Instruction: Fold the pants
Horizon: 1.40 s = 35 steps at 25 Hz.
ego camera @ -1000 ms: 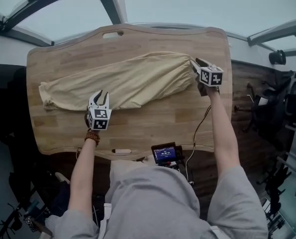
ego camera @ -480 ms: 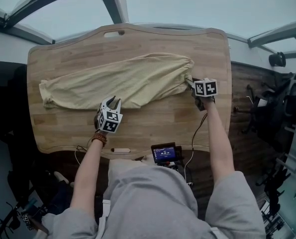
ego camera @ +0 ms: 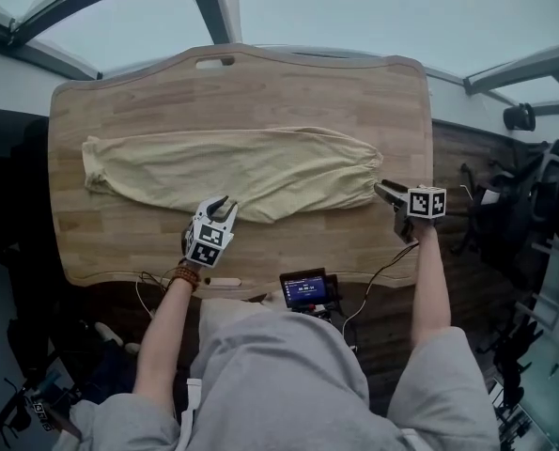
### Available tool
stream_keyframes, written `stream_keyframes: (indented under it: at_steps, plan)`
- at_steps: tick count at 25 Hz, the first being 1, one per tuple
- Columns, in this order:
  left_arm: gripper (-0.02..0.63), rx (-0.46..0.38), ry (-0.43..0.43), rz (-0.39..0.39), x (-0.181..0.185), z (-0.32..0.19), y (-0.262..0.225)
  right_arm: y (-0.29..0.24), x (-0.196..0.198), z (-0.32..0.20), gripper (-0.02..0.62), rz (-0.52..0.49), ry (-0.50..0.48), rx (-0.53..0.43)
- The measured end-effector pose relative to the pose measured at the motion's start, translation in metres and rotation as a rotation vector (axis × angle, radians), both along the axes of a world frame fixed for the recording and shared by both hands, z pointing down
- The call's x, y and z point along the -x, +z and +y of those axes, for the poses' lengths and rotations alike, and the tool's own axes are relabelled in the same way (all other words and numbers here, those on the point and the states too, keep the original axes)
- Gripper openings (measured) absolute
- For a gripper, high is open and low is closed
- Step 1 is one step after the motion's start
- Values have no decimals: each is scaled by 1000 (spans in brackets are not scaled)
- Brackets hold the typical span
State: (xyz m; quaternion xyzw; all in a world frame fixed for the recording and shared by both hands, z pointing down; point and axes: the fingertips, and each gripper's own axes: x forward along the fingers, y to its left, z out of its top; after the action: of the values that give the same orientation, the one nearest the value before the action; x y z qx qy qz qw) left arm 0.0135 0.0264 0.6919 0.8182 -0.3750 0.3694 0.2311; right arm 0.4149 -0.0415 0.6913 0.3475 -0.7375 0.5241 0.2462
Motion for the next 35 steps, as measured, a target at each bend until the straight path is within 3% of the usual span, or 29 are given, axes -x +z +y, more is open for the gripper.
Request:
stream_keyframes:
  at_steps: [4, 8, 11, 14, 17, 22, 25, 26, 28, 32, 34, 35]
  plan:
    - [101, 28, -8, -15, -5, 6, 12, 0, -3, -36, 187, -6, 198, -122]
    - [101, 75, 3, -21, -20, 16, 28, 16, 18, -50, 230, 35, 245, -140]
    - [101, 74, -22, -27, -23, 19, 36, 28, 16, -60, 229, 135, 296, -167]
    - [100, 58, -73, -2, -22, 19, 37, 33, 15, -59, 185, 244, 270, -193]
    - [100, 73, -87, 2, -22, 24, 36, 33, 20, -50, 125, 261, 227, -149]
    - [100, 113, -58, 14, -34, 46, 37, 10, 21, -47, 104, 265, 202, -142]
    - [108, 99, -61, 79, -49, 57, 28, -9, 5, -40, 103, 327, 163, -153]
    - [114, 68, -109, 113, -42, 53, 20, -18, -5, -35, 102, 359, 148, -157]
    - [118, 4, -315, 169, 17, 37, 7, -34, -18, -26, 101, 404, 134, -168]
    - [140, -63, -887, 145, 257, 25, 22, -54, -18, -5, 101, 420, 172, -175]
    - [177, -75, -1130, 135, 368, 29, 23, -60, -11, 1, 101, 433, 187, -185]
    - [208, -72, -1220, 152, 407, 30, 16, -63, -7, 3, 101, 442, 194, -190]
